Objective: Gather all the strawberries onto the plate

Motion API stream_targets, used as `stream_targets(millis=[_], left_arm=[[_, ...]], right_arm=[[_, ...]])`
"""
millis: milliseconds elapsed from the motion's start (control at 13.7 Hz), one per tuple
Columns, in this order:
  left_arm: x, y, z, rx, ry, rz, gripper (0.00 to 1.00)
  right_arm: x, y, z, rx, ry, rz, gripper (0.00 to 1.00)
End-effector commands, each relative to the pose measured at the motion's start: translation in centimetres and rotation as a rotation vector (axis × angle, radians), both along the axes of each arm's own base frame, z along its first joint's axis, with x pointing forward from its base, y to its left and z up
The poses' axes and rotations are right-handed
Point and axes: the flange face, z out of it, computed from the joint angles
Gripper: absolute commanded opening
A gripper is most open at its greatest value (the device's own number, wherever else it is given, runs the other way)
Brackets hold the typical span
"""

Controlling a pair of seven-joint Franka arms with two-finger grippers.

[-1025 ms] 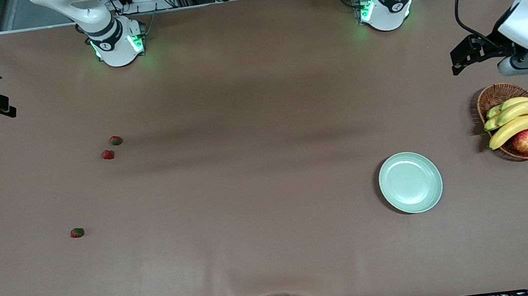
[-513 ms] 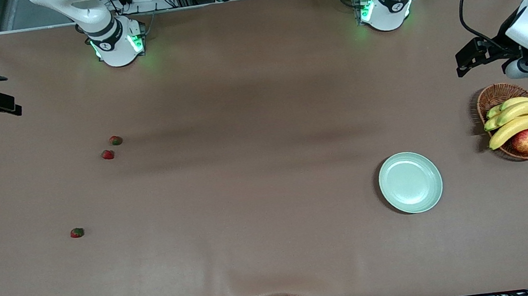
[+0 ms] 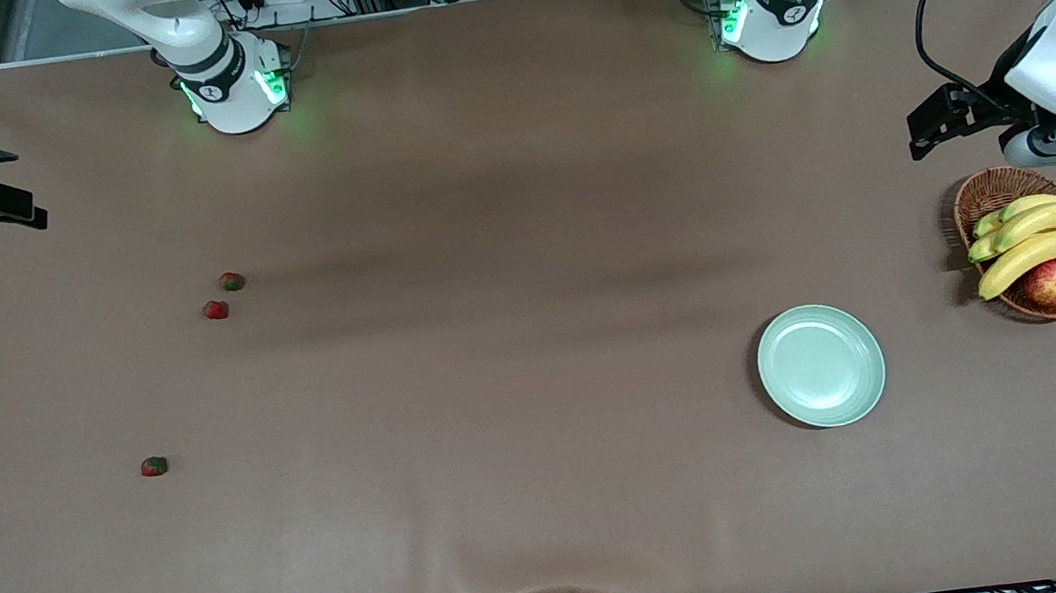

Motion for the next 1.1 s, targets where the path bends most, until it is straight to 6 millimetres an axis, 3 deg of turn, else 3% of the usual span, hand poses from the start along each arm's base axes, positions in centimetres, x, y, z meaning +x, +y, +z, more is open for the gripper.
stream_targets(millis=[0,366,732,805,1025], left_arm=[[0.2,0.0,0.4,-0.005,-0.002,-0.015,1.0],[0.3,0.7,0.3,-0.005,-0.001,-0.006,1.0],[0.1,-0.1,0.2,-0.004,0.005,-0.018,1.0],[0.0,-0.2,0.3,-0.004,0.005,-0.021,1.0],[0.0,-0.3,0.2,-0.004,0.007,-0.023,1.0]], right_arm=[[-0.2,0.0,0.2,0.012,0.005,-0.02,1.0],[-0.1,-0.3,0.4,0.003,-0.007,-0.023,1.0],[0.8,-0.4,-0.1,0.0,-0.037,-0.023,1.0],[1.3,-0.5,-0.5,-0.002,-0.054,-0.021,1.0],[3.7,-2.0,-4.2,-0.008,-0.094,-0.039,1.0]])
